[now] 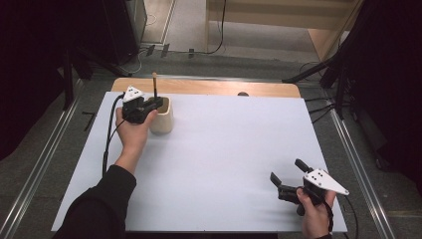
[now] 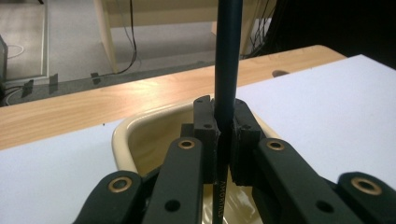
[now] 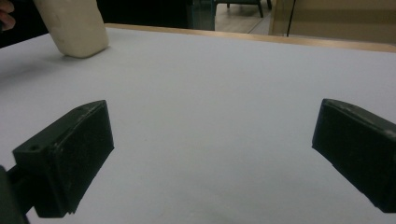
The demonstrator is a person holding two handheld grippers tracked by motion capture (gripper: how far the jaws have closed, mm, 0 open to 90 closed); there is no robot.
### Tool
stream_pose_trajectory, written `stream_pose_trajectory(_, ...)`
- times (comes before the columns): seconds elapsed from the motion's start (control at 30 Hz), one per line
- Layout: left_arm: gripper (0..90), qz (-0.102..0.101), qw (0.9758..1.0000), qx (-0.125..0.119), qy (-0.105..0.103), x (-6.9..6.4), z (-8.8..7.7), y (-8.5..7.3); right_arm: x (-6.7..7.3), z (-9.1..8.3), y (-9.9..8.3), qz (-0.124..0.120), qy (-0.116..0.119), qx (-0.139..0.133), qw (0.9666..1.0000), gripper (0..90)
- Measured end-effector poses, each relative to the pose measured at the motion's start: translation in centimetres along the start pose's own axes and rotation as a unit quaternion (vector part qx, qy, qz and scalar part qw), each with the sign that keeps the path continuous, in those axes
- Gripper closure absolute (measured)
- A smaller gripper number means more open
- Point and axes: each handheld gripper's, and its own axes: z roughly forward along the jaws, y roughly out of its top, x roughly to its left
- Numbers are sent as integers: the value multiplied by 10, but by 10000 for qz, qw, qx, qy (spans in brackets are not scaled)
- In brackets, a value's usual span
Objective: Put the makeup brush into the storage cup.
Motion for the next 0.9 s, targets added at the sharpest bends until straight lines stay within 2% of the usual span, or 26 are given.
stream_pose_trajectory(0.07,845,-16,10000,8,-22,0,0,0,0,0,0,4,-5,0,10000,0)
stream_pose_trajectory(0.17,838,-148,9998,21,-122,2,0,0,1,0,0,-15,6,16,10000,0)
stream_pose_trajectory(0.23,787,-216,9996,24,-201,3,0,1,1,1,0,-22,8,7,10000,0)
stream_pose_trajectory(0.33,752,-215,9994,15,-273,3,-1,1,1,1,0,-21,10,8,10000,0)
stream_pose_trajectory(0.5,614,-291,9991,57,-299,4,-5,2,1,0,0,-4,5,18,10000,0)
stream_pose_trajectory(0.6,535,-330,9987,3,-396,5,-9,3,1,1,0,5,8,20,10000,0)
stream_pose_trajectory(0.73,439,-255,9984,-103,-499,3,-16,6,1,1,-1,-5,8,17,10000,0)
stream_pose_trajectory(0.9,276,-211,9979,-213,-577,0,-25,9,2,1,0,-20,0,18,10000,0)
